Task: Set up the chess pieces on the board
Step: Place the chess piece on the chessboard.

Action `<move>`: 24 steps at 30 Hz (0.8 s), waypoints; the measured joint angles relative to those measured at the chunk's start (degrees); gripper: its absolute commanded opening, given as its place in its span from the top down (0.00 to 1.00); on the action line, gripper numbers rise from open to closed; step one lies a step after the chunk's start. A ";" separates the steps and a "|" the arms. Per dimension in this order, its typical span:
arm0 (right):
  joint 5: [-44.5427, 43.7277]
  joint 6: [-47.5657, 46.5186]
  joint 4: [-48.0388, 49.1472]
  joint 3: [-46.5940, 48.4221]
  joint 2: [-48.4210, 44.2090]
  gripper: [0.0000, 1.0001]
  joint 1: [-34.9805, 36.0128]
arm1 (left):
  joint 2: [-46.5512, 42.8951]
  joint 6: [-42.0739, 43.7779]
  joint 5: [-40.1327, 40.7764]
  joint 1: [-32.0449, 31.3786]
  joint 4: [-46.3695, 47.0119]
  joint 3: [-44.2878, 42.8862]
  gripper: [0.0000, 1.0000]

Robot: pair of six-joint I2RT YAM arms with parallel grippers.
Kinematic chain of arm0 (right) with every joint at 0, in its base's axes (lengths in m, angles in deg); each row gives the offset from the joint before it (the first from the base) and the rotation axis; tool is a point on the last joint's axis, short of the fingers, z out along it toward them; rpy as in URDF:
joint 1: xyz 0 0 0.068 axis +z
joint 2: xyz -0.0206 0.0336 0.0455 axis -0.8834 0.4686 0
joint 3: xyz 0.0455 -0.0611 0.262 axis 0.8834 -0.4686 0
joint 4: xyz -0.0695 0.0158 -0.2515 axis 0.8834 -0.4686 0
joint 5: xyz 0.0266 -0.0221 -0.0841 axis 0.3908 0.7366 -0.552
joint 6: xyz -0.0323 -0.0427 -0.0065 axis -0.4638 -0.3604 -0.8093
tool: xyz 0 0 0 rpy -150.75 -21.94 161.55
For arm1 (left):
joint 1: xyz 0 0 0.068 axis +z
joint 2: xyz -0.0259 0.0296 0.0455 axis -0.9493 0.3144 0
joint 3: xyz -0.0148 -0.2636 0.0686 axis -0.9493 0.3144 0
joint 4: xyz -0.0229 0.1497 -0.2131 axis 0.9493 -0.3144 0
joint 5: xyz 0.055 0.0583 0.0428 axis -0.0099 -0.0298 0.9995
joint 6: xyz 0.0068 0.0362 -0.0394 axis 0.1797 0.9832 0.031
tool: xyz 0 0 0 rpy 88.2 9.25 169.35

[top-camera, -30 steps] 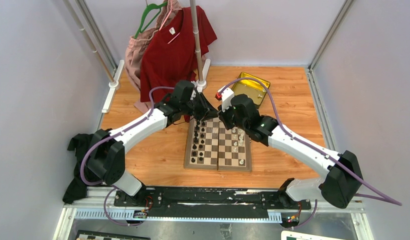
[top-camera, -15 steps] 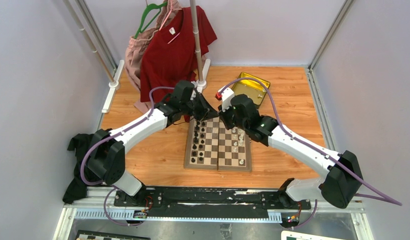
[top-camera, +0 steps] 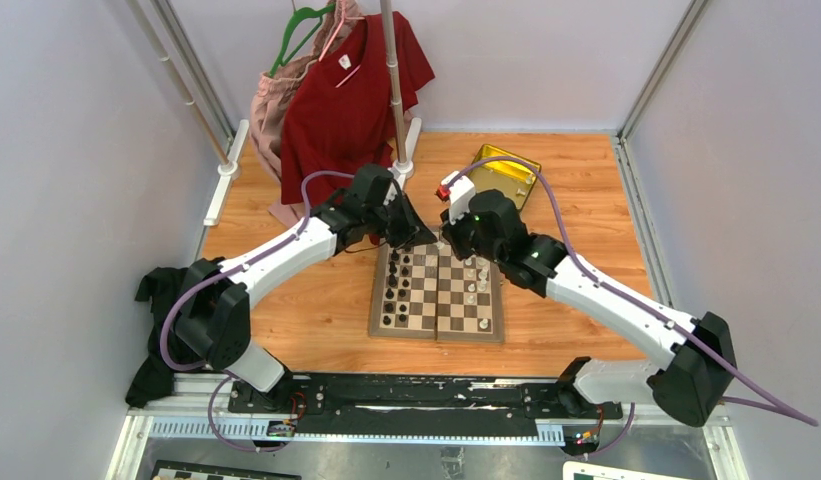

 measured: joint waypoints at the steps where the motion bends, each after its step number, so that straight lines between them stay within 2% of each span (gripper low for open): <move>1: -0.07 0.02 -0.17 0.00 -0.79 0.96 0.04 | 0.00 0.83 0.33 -0.02 -0.90 -0.20 1.00; 7: -1.75 0.46 -1.42 0.00 -5.57 0.84 0.11 | 0.00 6.67 2.60 -0.28 -5.29 -2.69 1.00; 11: -5.90 1.31 -2.12 -0.46 -8.13 0.81 0.33 | 0.00 12.98 4.26 -1.27 -8.39 -5.86 1.00; 19: -19.47 4.13 -3.50 -1.84 -8.44 0.70 -0.72 | 0.76 30.47 5.70 -10.36 -14.19 -15.47 1.00; 20: -20.94 4.74 -3.80 -1.81 -8.13 0.67 -1.36 | 1.11 32.81 6.01 -11.85 -14.80 -16.31 1.00; 24: -25.22 7.76 -5.14 -1.77 -6.47 0.65 -6.05 | 2.58 40.22 7.17 -16.63 -17.09 -17.18 1.00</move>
